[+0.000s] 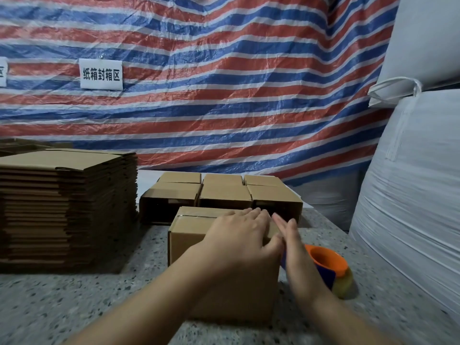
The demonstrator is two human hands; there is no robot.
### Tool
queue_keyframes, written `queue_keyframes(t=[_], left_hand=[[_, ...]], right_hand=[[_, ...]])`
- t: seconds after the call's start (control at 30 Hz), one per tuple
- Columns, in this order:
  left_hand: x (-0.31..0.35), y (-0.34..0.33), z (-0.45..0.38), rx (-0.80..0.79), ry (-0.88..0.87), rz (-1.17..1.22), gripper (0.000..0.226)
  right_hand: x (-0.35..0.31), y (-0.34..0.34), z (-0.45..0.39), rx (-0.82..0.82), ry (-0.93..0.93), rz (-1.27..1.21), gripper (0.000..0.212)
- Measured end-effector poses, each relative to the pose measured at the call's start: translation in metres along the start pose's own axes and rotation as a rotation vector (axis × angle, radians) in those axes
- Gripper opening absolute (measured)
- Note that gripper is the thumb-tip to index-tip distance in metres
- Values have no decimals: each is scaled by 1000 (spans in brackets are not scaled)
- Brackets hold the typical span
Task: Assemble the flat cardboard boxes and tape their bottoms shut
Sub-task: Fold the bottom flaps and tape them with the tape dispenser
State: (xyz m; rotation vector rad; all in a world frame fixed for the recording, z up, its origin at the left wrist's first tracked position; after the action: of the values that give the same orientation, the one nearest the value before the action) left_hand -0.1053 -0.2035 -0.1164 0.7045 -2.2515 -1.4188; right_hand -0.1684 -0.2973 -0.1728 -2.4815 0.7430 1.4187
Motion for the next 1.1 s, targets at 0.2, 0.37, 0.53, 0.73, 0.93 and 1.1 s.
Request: queue_keyframes(t=[0.2, 0.37, 0.53, 0.73, 0.93, 1.1], left_hand=[[1, 4, 3, -28, 18, 56, 81], [-3, 15, 7, -21, 30, 222, 68], [-38, 56, 33, 387, 121, 552, 56], [-112, 9, 88, 348, 634, 964, 63], [-138, 11, 69, 197, 636, 1229, 22], [-183, 2, 45, -19, 918, 1168, 21]], right_hand=[[11, -13, 13, 31, -74, -76, 72], [2, -7, 13, 7, -59, -6, 57], [-2, -6, 10, -63, 46, 176, 91], [10, -9, 13, -62, 132, 144, 78], [-19, -17, -32, 92, -4, 255, 52], [-1, -36, -80, -26, -344, 314, 60]])
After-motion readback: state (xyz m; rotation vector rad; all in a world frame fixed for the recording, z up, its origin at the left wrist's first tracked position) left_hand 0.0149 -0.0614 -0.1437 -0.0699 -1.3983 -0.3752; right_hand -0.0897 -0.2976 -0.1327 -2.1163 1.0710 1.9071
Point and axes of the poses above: each hand's wrist, its own z-axis away from the middle knuckle, its own y-axis out of the back of the hand, x = y × z, the point moved 5 cm from there along -z, towards the middle knuckle, and after that the axes turned 14 degrees about y, right-handed, at the moved point
